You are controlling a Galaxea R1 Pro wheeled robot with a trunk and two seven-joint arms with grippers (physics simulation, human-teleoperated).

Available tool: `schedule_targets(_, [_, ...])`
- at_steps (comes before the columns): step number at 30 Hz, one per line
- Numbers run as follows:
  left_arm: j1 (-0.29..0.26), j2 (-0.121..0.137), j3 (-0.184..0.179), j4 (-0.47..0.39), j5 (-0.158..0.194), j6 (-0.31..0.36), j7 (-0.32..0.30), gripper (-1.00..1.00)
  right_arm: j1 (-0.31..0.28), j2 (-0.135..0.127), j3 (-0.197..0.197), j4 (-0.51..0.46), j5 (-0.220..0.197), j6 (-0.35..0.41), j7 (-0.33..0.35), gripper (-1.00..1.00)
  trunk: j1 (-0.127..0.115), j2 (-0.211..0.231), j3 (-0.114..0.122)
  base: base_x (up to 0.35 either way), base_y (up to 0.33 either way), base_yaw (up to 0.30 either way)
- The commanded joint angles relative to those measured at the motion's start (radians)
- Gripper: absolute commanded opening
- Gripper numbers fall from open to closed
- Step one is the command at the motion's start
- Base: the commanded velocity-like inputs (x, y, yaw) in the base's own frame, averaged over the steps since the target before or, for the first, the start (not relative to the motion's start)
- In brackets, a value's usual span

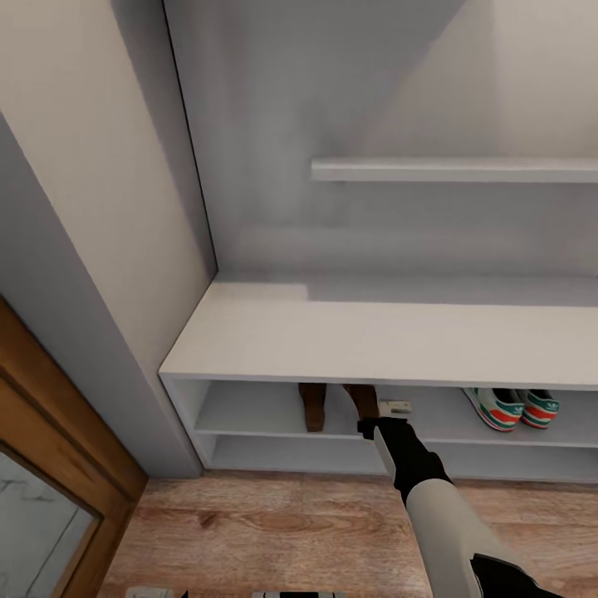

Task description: Pick up the two gym shoes and the two sandals from the corridor floor and place them onto the hallstand (shoe rack) in the corridor, making sure they are on the rack and not on the floor. Arrange them so the two gym shoes are next to each other and the two sandals are next to each other.

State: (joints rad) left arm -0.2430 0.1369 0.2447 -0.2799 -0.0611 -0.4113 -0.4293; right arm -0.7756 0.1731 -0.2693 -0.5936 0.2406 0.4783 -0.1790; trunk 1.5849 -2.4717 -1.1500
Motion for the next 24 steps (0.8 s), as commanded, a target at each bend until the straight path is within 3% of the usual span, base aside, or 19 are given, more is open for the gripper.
schedule_targets(1, [-0.001, 0.0, 0.008, 0.001, -0.006, -0.003, -0.006, 1.0, -0.001, 0.001, -0.005, -0.002, 0.006, 0.005, 0.001, -1.0, 0.0, 0.0, -0.001, 0.0, 0.0, 0.0])
schedule_targets(24, [-0.001, 0.0, 0.007, 0.002, -0.01, -0.003, -0.007, 1.0, -0.001, 0.001, -0.005, -0.002, 0.006, 0.003, 0.001, -1.0, 0.0, 0.0, -0.002, 0.038, 0.039, 0.0])
